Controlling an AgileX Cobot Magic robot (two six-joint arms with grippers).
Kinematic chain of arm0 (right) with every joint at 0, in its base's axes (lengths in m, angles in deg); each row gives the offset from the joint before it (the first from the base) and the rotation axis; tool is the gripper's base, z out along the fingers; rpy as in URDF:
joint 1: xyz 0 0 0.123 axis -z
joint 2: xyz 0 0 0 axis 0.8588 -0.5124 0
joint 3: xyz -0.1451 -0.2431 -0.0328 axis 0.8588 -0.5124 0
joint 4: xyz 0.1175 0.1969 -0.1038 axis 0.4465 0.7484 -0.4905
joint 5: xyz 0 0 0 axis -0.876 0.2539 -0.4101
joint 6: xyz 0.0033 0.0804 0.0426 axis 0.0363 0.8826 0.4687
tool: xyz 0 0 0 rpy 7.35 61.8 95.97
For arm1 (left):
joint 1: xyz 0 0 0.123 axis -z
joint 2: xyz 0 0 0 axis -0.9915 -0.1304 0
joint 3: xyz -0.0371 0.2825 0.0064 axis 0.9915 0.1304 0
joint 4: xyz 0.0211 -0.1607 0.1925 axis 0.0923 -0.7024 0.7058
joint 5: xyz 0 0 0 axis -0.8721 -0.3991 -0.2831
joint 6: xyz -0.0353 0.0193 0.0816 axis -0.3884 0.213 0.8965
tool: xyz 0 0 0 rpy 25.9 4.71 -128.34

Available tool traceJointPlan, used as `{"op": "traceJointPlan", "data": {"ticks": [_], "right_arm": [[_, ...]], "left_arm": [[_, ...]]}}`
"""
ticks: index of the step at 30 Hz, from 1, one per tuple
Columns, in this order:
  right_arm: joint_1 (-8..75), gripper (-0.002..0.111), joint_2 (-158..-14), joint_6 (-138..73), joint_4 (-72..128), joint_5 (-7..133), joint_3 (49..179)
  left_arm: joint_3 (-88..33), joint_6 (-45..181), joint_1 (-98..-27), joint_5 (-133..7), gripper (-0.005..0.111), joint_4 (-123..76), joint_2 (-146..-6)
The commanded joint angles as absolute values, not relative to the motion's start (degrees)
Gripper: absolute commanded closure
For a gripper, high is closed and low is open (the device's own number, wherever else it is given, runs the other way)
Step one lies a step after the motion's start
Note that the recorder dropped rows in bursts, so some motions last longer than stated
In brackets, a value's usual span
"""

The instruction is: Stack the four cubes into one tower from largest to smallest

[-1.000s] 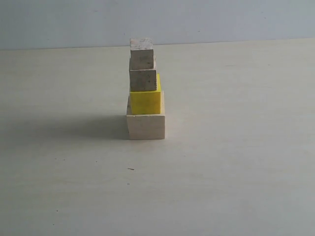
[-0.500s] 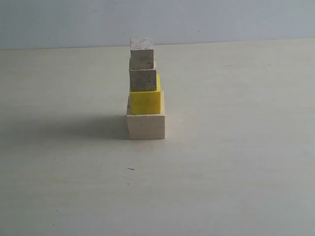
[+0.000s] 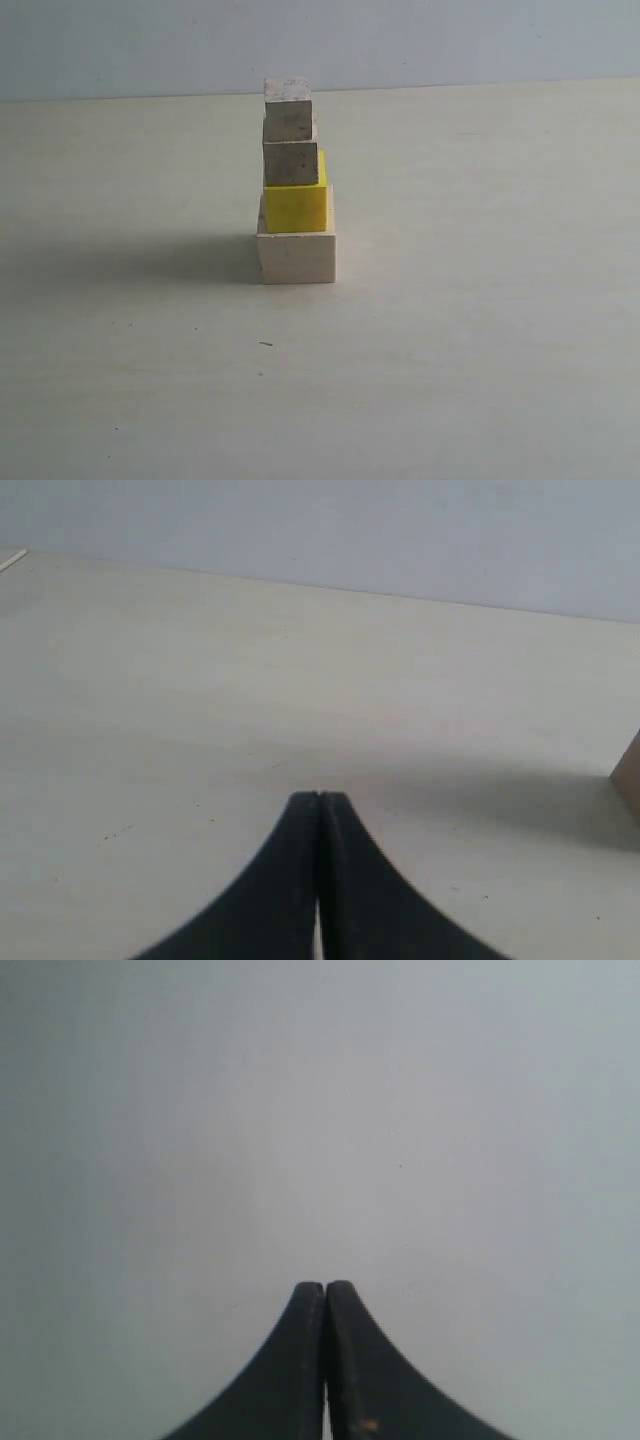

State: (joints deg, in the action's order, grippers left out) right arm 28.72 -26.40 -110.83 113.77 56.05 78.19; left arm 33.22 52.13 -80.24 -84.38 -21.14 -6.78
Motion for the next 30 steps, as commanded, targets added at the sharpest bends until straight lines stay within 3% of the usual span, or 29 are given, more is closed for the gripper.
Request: {"op": "traceJointPlan", "data": {"ticks": [1,10,21,26,30], "right_arm": [[30.91,0.108,-25.54,-111.00,113.44,56.06,77.78],[47.91,0.108,-23.70,-110.63,114.63,60.58,77.78],[49.85,0.108,-23.70,-111.09,114.51,63.15,77.78],[49.85,0.108,-22.47,-98.30,90.56,67.72,75.27],[49.85,0.108,-18.50,-46.02,42.61,68.86,65.80]], "left_arm": [[33.39,51.98,-80.37,-83.98,0.107,-21.59,-6.50],[33.39,51.98,-80.37,-83.98,0.107,-21.59,-6.50],[33.39,51.98,-80.37,-83.98,0.107,-21.59,-6.50],[33.39,51.98,-80.37,-83.98,0.107,-21.59,-6.50],[33.39,51.98,-80.37,-83.98,0.107,-21.59,-6.50]]}}
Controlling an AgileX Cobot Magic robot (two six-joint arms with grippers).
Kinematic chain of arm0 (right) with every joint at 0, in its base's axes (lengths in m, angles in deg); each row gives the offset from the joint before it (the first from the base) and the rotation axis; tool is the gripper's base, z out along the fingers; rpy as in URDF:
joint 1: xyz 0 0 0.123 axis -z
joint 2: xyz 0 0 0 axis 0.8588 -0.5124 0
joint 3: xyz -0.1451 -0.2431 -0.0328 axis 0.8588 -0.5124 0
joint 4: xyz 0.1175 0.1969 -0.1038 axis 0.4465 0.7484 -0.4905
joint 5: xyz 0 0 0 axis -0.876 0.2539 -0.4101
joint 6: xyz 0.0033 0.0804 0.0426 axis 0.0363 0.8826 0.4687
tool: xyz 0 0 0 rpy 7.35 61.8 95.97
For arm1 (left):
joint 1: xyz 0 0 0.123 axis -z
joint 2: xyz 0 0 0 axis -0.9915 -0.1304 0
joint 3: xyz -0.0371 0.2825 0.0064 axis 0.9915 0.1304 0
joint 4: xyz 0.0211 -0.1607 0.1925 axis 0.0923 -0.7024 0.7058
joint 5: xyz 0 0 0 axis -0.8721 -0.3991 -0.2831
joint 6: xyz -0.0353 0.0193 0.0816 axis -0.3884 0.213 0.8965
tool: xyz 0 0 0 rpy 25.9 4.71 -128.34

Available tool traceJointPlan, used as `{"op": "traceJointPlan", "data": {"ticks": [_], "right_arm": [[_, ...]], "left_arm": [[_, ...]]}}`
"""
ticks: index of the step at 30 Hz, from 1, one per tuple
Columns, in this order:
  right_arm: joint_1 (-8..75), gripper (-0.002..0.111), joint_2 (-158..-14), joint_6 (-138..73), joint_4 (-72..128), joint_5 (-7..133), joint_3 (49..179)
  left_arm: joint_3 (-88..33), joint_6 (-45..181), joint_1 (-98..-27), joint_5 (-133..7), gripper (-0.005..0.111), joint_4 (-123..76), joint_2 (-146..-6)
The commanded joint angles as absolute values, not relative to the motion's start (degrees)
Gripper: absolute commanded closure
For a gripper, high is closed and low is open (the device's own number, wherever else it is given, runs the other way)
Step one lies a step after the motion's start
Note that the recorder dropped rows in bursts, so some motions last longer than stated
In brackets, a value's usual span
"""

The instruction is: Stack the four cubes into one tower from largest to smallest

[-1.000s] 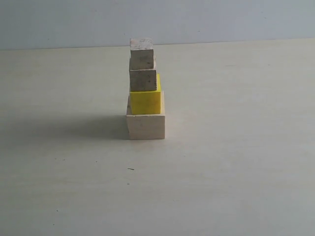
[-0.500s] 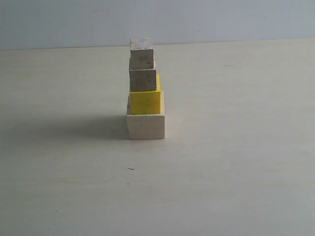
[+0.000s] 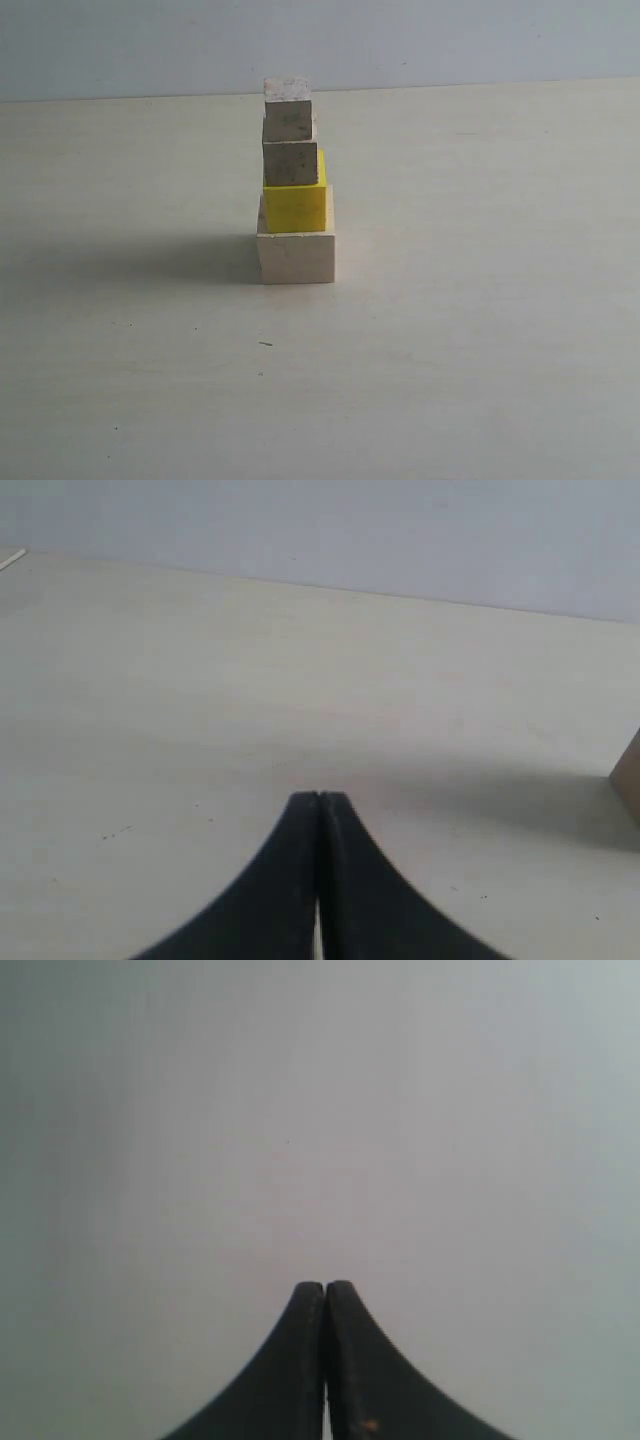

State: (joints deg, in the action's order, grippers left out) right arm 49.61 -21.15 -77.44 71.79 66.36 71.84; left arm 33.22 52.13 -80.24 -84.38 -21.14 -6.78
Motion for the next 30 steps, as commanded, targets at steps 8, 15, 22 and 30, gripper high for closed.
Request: {"op": "traceJointPlan", "data": {"ticks": [8,15,22,30], "right_arm": [[49.85,0.108,-14.40,-36.85,32.10,76.14,54.12],[50.21,0.108,-14.40,-36.51,30.61,77.97,52.40],[56.63,0.108,-14.40,-36.29,30.87,80.89,52.40],[56.49,0.108,-14.40,-35.45,31.13,81.53,48.77]], "left_arm": [[33.39,51.98,-80.37,-83.98,0.107,-21.59,-6.50],[33.39,51.98,-80.37,-83.98,0.107,-21.59,-6.50],[33.39,51.98,-80.37,-83.98,0.107,-21.59,-6.50],[33.39,51.98,-80.37,-83.98,0.107,-21.59,-6.50]]}}
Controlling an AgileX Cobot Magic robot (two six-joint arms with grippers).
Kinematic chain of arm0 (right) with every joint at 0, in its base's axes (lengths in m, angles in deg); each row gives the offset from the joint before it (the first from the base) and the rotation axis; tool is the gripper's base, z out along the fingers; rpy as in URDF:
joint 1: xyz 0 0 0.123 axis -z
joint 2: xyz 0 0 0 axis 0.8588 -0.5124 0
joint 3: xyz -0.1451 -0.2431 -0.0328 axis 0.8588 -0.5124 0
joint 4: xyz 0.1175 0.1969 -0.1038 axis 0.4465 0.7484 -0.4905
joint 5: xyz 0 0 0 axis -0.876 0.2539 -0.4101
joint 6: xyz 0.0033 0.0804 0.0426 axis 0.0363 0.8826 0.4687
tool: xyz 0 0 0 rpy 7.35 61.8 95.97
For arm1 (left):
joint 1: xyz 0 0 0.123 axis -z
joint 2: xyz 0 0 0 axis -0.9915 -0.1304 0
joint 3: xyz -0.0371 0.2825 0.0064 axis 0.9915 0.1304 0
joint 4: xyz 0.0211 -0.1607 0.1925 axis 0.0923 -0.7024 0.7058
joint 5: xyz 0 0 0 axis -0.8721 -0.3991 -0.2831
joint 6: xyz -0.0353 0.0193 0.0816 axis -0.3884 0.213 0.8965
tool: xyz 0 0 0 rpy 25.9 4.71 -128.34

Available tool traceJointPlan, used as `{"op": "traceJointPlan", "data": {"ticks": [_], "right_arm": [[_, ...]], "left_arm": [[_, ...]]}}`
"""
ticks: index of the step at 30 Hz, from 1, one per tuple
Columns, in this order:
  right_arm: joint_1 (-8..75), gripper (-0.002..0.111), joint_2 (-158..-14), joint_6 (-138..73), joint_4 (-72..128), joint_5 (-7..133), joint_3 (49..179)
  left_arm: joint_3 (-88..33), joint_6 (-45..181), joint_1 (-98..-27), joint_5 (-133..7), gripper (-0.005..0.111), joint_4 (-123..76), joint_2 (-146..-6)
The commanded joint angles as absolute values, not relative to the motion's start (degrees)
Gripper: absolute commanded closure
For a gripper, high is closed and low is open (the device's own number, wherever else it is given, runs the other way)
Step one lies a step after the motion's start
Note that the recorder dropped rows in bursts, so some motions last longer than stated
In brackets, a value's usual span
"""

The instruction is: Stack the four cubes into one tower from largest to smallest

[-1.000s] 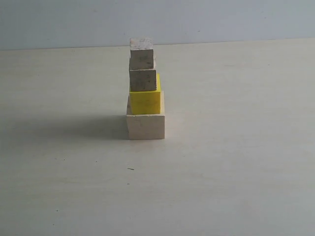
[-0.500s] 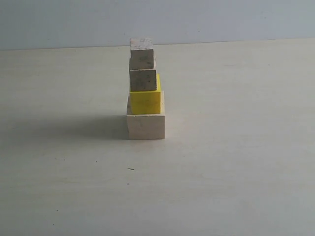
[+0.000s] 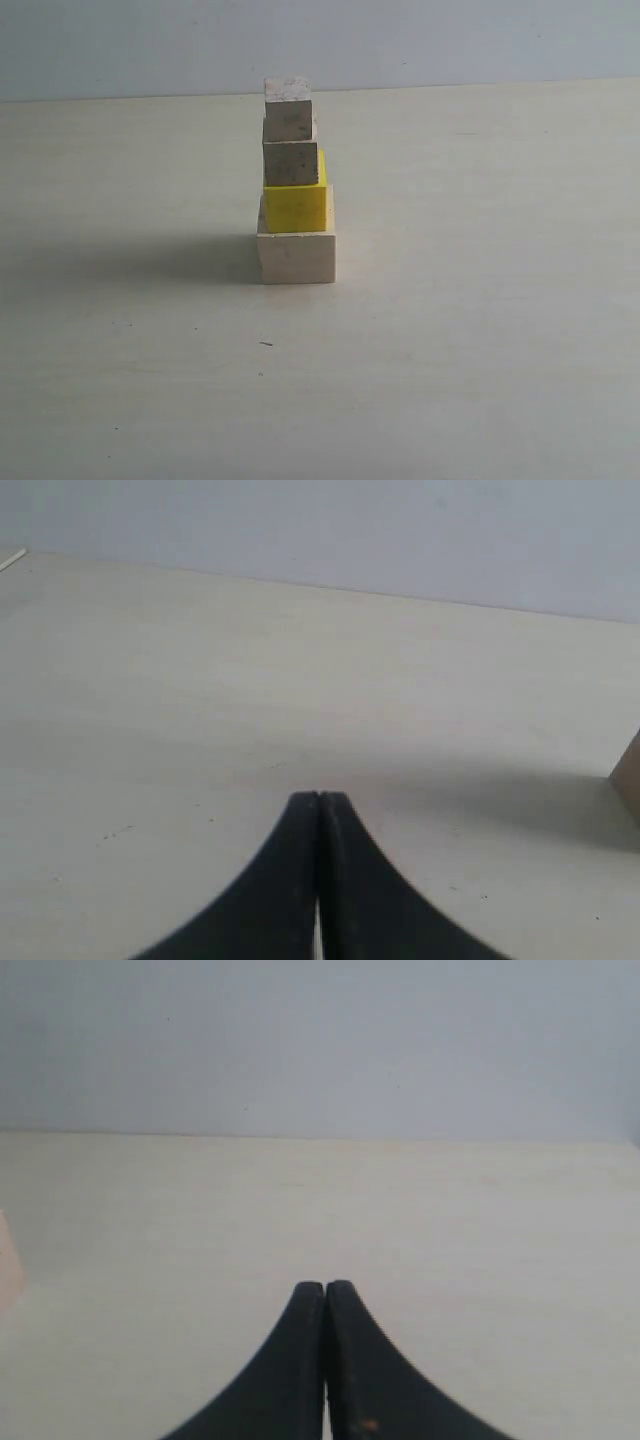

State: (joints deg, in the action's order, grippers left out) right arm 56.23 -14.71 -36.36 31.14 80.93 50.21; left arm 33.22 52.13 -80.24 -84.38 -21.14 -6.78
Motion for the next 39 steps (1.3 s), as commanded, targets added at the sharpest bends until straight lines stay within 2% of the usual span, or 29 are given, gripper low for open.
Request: {"op": "traceJointPlan", "data": {"ticks": [1,39], "right_arm": [[56.49,0.108,-14.40,-35.46,31.13,82.22,48.77],[56.49,0.108,-14.40,-35.46,31.02,82.88,48.77]], "left_arm": [[33.39,51.98,-80.37,-83.98,0.107,-21.59,-6.50],[33.39,51.87,-80.37,-83.98,0.107,-21.59,-6.50]]}}
